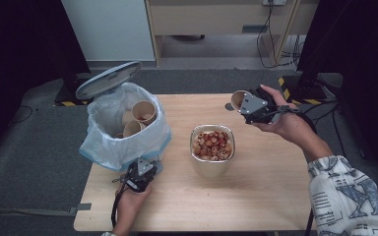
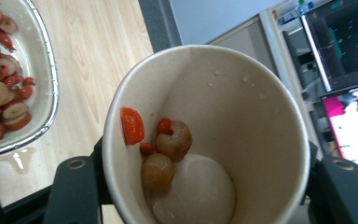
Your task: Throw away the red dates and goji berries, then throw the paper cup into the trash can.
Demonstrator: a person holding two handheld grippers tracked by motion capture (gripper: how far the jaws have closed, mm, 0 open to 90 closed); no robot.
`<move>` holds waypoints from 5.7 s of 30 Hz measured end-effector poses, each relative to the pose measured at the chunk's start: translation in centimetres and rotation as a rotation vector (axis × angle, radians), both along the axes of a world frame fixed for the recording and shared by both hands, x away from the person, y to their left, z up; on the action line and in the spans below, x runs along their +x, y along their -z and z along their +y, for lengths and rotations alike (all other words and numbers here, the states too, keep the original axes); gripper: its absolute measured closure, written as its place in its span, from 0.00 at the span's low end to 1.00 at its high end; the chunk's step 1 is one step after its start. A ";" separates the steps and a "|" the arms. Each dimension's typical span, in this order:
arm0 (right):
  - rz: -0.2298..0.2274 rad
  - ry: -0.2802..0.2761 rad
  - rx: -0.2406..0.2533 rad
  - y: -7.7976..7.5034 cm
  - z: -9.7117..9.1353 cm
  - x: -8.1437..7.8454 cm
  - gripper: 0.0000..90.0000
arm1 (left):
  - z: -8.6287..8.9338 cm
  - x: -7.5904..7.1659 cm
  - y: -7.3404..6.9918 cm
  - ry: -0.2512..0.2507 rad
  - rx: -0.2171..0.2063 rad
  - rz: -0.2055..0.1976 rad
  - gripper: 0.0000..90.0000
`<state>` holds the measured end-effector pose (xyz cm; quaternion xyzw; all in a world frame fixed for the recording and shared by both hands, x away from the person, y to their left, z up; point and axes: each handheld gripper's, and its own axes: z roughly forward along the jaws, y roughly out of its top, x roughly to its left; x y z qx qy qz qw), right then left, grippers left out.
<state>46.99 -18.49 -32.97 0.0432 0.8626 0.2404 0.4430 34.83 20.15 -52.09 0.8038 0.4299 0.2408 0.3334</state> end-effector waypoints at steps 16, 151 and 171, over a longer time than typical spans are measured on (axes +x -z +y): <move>0.157 0.006 0.179 0.0 -3.3 1.1 0.40 | 0.0 0.0 0.0 0.000 -0.001 0.000 0.99; 0.663 -0.128 0.587 -4.5 2.7 2.0 0.39 | -0.1 0.0 0.0 0.003 0.009 -0.003 0.98; 0.690 -0.131 0.624 -5.8 7.5 1.6 0.39 | -0.1 0.0 -0.1 0.004 0.012 -0.002 0.98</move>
